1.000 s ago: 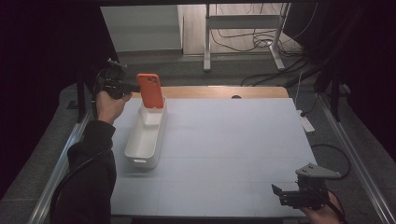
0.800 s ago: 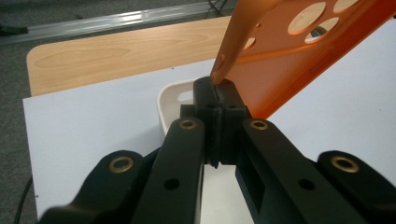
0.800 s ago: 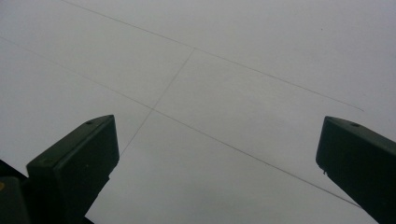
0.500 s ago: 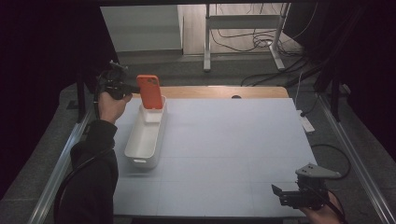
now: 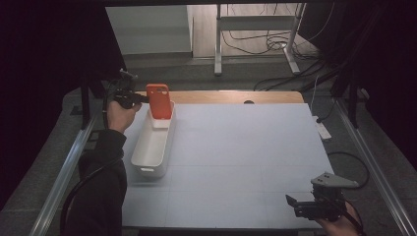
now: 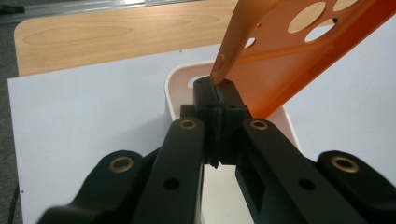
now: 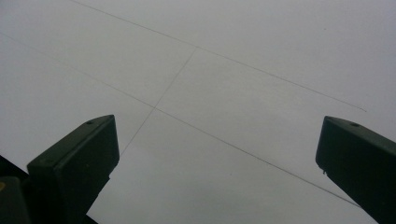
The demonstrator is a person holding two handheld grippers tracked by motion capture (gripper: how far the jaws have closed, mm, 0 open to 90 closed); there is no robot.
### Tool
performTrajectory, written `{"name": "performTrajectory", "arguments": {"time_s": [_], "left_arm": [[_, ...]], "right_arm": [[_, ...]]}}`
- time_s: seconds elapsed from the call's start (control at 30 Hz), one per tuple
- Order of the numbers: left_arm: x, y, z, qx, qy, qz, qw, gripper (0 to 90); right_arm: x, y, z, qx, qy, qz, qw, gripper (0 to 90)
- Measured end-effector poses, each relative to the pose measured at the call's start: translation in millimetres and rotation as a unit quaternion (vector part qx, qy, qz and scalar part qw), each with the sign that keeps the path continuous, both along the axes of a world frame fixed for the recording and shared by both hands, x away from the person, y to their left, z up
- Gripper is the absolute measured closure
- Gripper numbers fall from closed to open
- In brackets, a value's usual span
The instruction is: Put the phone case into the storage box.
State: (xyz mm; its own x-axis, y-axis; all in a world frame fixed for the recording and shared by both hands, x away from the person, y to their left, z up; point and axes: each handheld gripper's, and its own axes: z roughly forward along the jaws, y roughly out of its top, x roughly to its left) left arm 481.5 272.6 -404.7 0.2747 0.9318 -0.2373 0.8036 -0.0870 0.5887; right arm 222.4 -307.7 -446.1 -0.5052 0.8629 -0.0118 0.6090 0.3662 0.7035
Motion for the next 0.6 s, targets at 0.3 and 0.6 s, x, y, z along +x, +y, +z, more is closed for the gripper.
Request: {"name": "performTrajectory", "arguments": {"time_s": [0.3, 0.6], "left_arm": [[2.2, -1.5, -13.0, 0.005, 0.007, 0.002, 1.0, 89.6], [5.0, -4.6, -23.1, 0.01, 0.016, 0.005, 0.9998, 89.5]], "right_arm": [[-0.2, 0.0, -0.3, -0.001, 0.001, 0.002, 1.0, 0.0], [-1.2, -0.1, -0.5, -0.003, 0.0, 0.002, 1.0, 0.0]]}}
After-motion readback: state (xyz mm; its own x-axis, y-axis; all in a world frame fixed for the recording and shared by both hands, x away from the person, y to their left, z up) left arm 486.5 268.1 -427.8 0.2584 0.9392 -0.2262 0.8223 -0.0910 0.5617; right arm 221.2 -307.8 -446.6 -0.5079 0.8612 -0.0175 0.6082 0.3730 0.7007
